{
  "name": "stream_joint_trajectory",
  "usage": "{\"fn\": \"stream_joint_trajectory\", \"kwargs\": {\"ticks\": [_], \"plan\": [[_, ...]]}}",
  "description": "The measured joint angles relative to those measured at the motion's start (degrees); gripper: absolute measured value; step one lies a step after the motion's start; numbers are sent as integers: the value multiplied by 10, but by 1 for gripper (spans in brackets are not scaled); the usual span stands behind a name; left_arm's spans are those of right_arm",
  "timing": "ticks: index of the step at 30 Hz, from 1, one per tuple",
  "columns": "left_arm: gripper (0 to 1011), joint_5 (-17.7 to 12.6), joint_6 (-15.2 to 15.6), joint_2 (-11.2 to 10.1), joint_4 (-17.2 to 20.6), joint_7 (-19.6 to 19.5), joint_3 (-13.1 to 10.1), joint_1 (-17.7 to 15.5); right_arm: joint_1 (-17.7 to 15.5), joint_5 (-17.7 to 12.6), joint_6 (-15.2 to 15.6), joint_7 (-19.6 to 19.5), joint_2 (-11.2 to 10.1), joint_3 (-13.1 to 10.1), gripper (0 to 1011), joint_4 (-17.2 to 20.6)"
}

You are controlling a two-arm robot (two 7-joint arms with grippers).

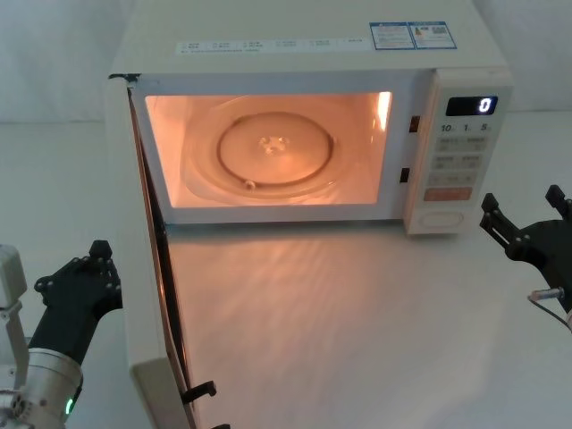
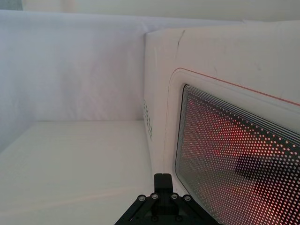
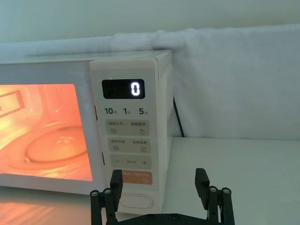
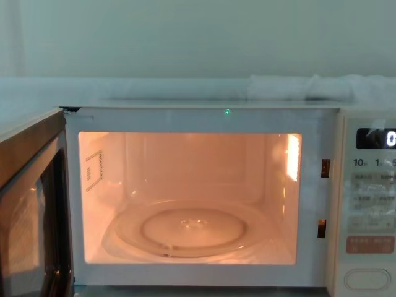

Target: Press the button to open the microwave door with one hand; close the microwave door with the other hand.

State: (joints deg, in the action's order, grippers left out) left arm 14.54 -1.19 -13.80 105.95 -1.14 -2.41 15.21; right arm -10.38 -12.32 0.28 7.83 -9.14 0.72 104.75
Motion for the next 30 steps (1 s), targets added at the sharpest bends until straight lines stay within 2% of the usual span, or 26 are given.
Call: {"fn": "stream_joint_trajectory", "kwargs": {"ticks": [13,16,18,26,30], "plan": [[0,0,0,0,0,0,0,0,0,0,0,0,0,0,1000,0],[0,-5,-9,4,1,-1,6,-4,0,0,0,0,0,0,1000,0],[0,-6,-20,5,6,-10,16,-7,0,0,0,0,0,0,1000,0],[0,0,-28,-7,28,-37,49,4,0,0,0,0,0,0,1000,0],[0,39,-38,-20,43,-82,79,15,0,0,0,0,0,0,1000,0]]}}
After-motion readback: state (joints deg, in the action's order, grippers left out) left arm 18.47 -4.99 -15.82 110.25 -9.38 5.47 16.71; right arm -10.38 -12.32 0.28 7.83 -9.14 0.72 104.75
